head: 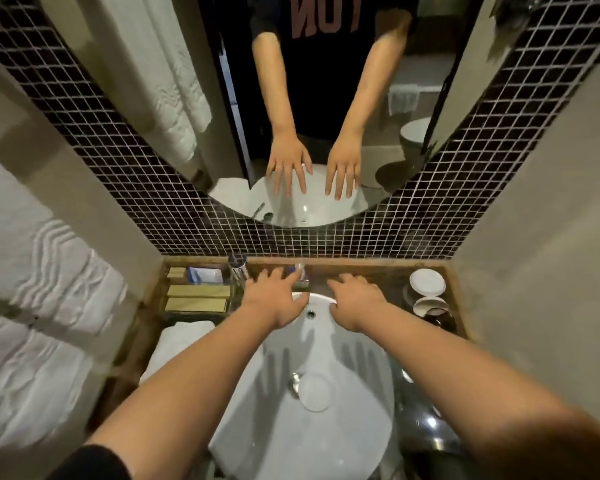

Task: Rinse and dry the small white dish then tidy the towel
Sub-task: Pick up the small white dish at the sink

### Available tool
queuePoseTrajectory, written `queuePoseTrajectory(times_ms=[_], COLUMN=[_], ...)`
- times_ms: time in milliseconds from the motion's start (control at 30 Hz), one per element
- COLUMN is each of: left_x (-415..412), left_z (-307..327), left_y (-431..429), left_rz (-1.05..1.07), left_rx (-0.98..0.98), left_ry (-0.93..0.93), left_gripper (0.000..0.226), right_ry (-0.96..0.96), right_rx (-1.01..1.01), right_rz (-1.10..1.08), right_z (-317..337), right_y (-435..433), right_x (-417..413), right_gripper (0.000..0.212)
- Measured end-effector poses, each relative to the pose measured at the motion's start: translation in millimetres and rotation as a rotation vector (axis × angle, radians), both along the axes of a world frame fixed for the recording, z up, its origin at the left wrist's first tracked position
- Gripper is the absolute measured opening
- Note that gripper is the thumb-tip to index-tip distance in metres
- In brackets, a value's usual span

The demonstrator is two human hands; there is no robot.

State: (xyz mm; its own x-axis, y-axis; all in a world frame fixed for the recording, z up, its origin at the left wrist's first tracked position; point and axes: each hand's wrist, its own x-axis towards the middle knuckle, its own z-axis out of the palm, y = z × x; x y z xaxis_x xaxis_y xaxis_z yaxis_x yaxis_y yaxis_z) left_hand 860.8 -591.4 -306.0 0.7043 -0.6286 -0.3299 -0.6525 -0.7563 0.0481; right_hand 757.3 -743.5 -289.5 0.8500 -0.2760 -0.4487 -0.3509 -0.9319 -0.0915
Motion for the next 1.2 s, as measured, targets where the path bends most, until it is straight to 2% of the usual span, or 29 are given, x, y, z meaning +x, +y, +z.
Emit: queuePoseTrajectory(times_ms=[233,467,500,600,667,767,833,1067,1200], left_x=[-6.4,-26.1,-28.0,-33.2,-37.0,-44.0,-48.6,-55.5,-60.2], left_z=[-59.7,-140.0,-153.2,-193.0,-213.5,-236.4,-247.6,-264.0,-269.1], left_y=[-5.2,25.7,31.8,47.0,54.8,64.8,70.1,70.4,73.0], left_rz=[-0.129,-0.157,-0.153,-0.13,-0.144,-0.186,-0.211,-0.194,-0.222], left_rx=[-0.006,0.011,0.019,0.039,0.052,0.079,0.094,0.039,0.007], left_ry=[0.088,0.161,0.183,0.242,0.28,0.305,0.326,0.317,0.294], left_gripper=[0.066,0.06,0.06,0.056,0.052,0.043,0.046,0.048,0.051], right_ry=[0.102,0.103,0.109,0.164,0.22,0.26,0.231,0.201,0.159], right_rx=[0.037,0.14,0.165,0.17,0.142,0.142,0.14,0.151,0.158], right_rz=[-0.084,-0.161,-0.174,-0.115,-0.079,-0.076,-0.084,-0.037,-0.051], right_z=[-64.9,-163.7,-178.4,-218.9,-238.4,-259.9,-268.8,-280.8,-285.7], right_y=[11.7,59.9,66.0,79.4,86.7,96.5,98.6,89.4,92.5], right_x=[-18.5,-21.4,-22.9,-33.0,-41.2,-51.3,-54.3,-55.5,-56.0], right_gripper=[0.053,0.057,0.063,0.098,0.11,0.1,0.094,0.11,0.112])
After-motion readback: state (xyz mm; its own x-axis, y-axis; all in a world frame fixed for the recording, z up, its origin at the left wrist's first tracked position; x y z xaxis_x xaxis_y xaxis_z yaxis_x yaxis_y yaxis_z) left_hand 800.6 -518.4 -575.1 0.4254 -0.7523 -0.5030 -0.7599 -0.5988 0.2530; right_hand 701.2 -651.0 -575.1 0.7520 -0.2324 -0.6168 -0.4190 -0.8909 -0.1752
